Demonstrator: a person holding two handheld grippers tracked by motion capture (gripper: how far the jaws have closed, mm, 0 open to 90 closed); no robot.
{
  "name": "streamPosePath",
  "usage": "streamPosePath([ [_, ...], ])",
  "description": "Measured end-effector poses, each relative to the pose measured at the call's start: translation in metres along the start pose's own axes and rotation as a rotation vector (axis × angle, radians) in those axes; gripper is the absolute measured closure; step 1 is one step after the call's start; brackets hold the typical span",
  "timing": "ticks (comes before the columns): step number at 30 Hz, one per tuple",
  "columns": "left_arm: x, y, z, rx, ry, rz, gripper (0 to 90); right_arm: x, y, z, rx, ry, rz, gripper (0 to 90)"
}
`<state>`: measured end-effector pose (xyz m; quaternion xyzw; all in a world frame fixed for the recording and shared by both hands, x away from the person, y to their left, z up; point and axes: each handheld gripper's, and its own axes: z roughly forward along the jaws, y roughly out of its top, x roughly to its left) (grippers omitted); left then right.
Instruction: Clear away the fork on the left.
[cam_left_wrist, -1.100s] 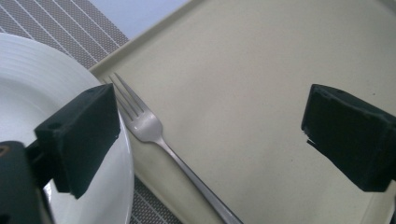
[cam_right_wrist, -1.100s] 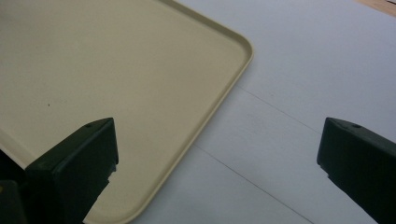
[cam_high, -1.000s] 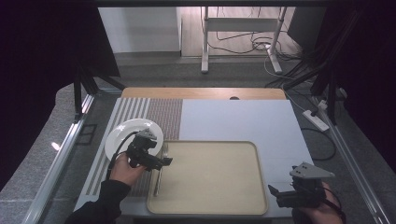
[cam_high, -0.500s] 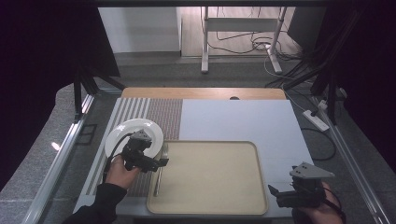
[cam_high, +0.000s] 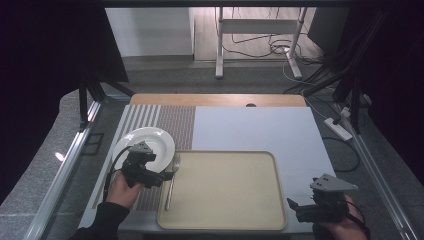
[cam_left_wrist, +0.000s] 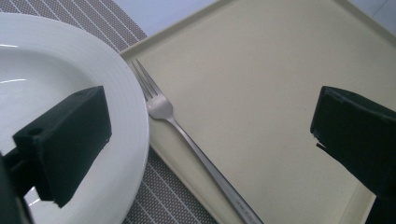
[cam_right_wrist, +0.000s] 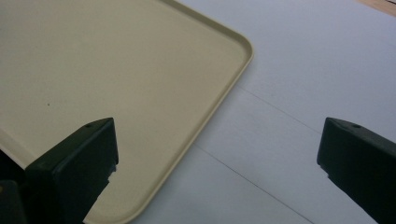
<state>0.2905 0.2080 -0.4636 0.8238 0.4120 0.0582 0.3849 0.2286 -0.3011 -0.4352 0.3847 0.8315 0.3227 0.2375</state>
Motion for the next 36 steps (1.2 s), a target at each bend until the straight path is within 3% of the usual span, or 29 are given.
streamPosePath([
  [36, 0.006, -0.041, -0.026, 0.003, 0.037, -0.074, 0.0, 0.0, 0.0, 0.0, 0.002, 0.0, -0.001, 0.0],
])
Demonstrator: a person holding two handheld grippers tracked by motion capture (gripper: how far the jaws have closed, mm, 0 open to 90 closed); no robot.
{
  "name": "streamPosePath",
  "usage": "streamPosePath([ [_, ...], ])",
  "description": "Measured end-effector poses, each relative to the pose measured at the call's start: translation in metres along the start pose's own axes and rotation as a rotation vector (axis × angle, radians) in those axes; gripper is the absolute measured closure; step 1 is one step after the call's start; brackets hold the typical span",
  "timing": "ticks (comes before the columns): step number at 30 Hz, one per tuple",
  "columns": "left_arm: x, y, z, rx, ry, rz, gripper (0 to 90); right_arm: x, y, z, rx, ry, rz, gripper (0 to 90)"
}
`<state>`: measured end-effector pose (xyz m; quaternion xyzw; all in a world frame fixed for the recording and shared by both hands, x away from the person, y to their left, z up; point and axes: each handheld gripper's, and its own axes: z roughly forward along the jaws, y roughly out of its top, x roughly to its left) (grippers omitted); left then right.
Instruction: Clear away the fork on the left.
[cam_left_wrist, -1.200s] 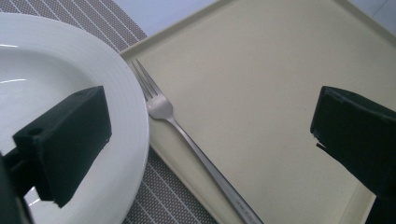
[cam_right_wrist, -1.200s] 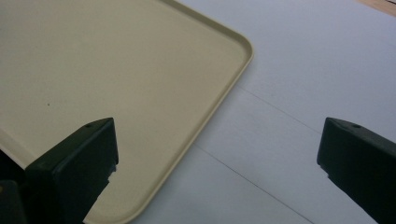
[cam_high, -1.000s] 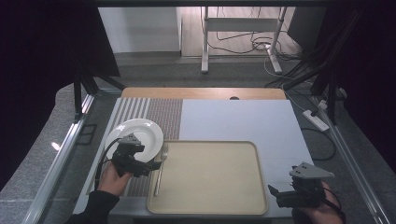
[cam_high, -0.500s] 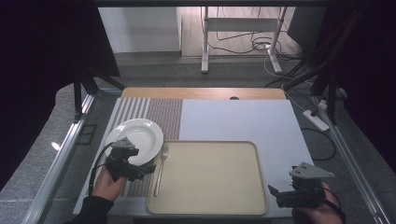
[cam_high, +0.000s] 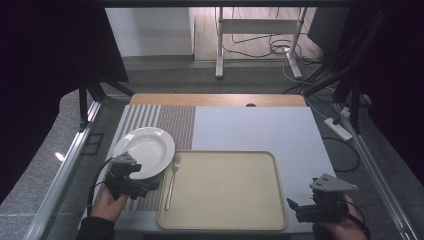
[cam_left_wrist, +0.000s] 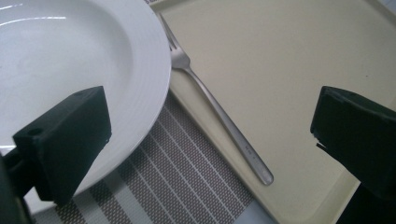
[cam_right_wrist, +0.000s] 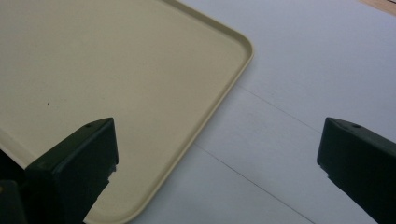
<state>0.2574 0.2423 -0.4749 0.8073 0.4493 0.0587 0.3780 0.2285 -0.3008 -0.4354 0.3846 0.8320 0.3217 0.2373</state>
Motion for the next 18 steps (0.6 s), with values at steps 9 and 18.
streamPosePath([
  [9, 0.0, -0.014, -0.01, -0.005, 0.011, -0.019, 0.0, 0.0, 0.0, 0.0, 0.0, 0.0, 0.003, 0.0],
  [18, -0.001, -0.024, -0.018, -0.002, 0.023, -0.019, 0.0, 0.0, 0.0, 0.0, 0.002, -0.001, 0.004, 0.0],
])
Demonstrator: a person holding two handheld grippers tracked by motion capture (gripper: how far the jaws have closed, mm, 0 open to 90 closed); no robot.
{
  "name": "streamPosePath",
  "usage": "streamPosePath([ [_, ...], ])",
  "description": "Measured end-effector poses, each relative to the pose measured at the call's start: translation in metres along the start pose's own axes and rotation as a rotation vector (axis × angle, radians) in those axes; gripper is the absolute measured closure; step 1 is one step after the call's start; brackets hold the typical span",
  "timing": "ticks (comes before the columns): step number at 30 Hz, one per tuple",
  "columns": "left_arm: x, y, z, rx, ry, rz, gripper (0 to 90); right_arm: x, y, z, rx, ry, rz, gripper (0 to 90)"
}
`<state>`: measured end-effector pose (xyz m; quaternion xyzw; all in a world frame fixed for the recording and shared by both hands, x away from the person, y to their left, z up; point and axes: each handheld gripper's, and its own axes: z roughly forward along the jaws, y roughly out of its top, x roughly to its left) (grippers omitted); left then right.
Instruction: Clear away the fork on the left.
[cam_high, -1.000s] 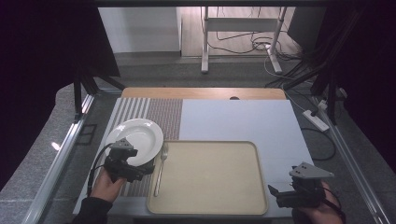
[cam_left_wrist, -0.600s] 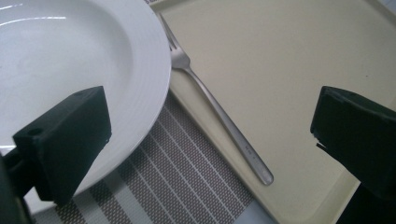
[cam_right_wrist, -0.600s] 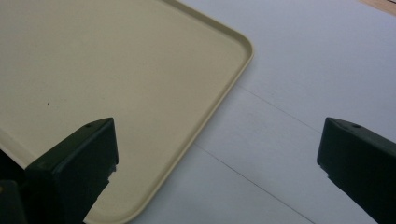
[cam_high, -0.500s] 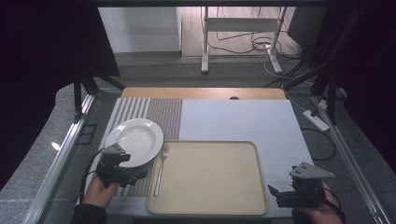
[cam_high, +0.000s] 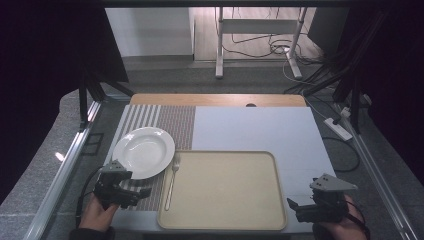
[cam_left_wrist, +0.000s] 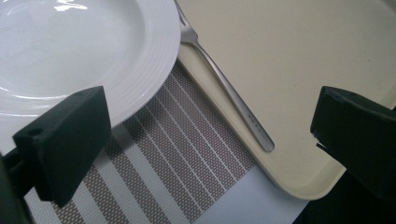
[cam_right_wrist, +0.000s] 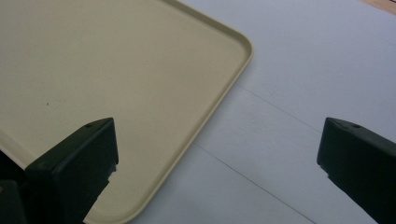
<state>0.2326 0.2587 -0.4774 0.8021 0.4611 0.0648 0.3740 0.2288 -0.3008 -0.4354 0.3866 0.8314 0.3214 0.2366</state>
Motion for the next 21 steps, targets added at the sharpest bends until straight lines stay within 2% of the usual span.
streamPosePath([
  [9, -0.001, -0.006, -0.009, -0.028, 0.004, -0.001, 0.0, 0.0, 0.0, 0.0, 0.001, -0.001, 0.0, 0.0],
  [16, -0.003, -0.009, -0.015, -0.022, 0.036, 0.013, 0.0, 0.0, 0.0, 0.0, 0.002, 0.001, 0.0, 0.0],
  [21, -0.002, -0.014, -0.022, -0.042, 0.041, 0.002, 0.0, 0.0, 0.0, 0.0, 0.003, -0.001, -0.001, 0.0],
])
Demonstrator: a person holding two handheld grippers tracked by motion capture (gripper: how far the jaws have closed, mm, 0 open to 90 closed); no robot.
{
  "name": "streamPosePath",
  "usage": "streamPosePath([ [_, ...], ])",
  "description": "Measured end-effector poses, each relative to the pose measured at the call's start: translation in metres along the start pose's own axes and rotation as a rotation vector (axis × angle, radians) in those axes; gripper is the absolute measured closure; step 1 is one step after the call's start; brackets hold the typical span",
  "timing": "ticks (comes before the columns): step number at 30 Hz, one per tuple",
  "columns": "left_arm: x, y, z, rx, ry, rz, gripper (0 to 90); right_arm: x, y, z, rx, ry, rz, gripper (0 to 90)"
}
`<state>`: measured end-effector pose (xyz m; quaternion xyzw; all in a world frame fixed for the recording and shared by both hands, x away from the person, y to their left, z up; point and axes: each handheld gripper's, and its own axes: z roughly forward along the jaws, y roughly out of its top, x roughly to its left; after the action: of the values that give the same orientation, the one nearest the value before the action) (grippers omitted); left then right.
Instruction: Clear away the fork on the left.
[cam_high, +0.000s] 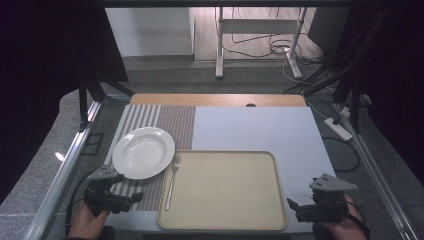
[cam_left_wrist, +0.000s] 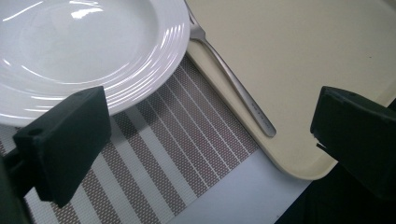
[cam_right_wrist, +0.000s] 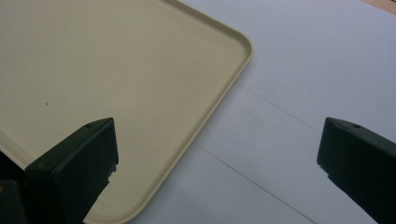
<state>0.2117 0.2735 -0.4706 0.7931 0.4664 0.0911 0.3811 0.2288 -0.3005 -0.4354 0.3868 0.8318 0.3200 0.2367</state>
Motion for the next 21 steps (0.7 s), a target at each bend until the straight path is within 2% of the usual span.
streamPosePath([
  [21, 0.001, -0.014, -0.018, -0.022, 0.025, -0.029, 0.0, 0.0, 0.0, 0.0, 0.005, -0.003, 0.0, 0.0],
])
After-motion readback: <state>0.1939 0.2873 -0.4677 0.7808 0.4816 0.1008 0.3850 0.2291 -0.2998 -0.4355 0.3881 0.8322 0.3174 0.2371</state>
